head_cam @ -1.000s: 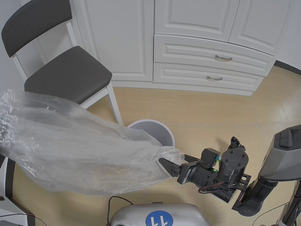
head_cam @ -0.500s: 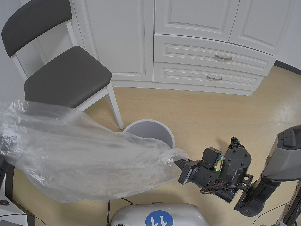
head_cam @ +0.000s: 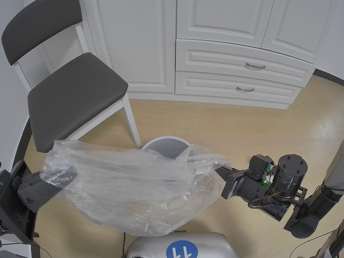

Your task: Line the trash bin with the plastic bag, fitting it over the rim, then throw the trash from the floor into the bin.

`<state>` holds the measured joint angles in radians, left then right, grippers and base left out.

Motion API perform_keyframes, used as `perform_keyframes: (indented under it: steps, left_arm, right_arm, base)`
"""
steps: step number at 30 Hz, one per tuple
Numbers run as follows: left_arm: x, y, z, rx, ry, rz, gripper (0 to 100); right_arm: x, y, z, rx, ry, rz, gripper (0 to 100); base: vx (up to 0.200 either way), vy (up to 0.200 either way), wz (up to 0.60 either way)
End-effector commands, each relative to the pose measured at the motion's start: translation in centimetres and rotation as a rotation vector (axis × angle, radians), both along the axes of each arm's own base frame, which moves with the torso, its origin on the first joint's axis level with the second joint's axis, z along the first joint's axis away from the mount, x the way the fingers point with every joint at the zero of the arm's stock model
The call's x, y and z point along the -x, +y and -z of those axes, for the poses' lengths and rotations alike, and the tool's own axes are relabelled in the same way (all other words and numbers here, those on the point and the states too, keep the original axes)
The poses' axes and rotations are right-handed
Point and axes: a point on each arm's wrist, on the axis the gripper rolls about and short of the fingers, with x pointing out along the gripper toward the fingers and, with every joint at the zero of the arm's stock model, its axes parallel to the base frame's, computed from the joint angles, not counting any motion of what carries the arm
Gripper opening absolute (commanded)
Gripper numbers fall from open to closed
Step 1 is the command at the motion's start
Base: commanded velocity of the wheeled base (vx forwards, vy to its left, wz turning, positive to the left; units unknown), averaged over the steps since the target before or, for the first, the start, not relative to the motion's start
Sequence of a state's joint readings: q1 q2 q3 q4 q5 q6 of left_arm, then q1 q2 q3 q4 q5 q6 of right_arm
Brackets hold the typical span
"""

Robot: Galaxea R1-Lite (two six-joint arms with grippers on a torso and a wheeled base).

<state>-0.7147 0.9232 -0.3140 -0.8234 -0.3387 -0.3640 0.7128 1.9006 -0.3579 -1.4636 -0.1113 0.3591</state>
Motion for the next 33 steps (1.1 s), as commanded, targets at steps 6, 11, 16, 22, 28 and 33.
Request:
perform_keyframes:
  steps: [6,11,16,22,28,33]
  left_arm:
    - [-2.0,-1.0,0.6,-0.091,0.112,-0.042,0]
    - [-2.6,-1.1,1.0,-0.114,0.14,-0.07,0]
    - [-4.2,-1.3,1.7,-0.155,0.19,-0.142,0]
    - [-6.5,-1.3,3.4,-0.318,0.209,-0.312,0]
    - [-7.5,-1.4,4.1,-0.454,0.159,-0.533,0]
    - [-7.5,-1.3,3.7,-0.441,0.15,-0.547,0]
  right_arm:
    - [0.5,-3.5,-6.4,-0.038,-0.078,0.09,0]
    - [1.5,-5.1,-9.0,-0.036,-0.077,0.119,0]
    - [4.2,-6.6,-11.7,-0.018,-0.074,0.112,0]
    - [6.7,-8.3,-13.5,0.026,-0.059,0.109,0]
    - [8.8,-9.6,-13.2,0.179,-0.089,0.095,0]
    - [9.9,-10.4,-11.7,0.351,-0.077,0.08,0]
  base:
    - [0.0,0.0,0.0]
    - [0.0,0.0,0.0]
    - [0.0,0.0,0.0]
    - [0.0,0.0,0.0]
    - [0.0,0.0,0.0]
    - [0.0,0.0,0.0]
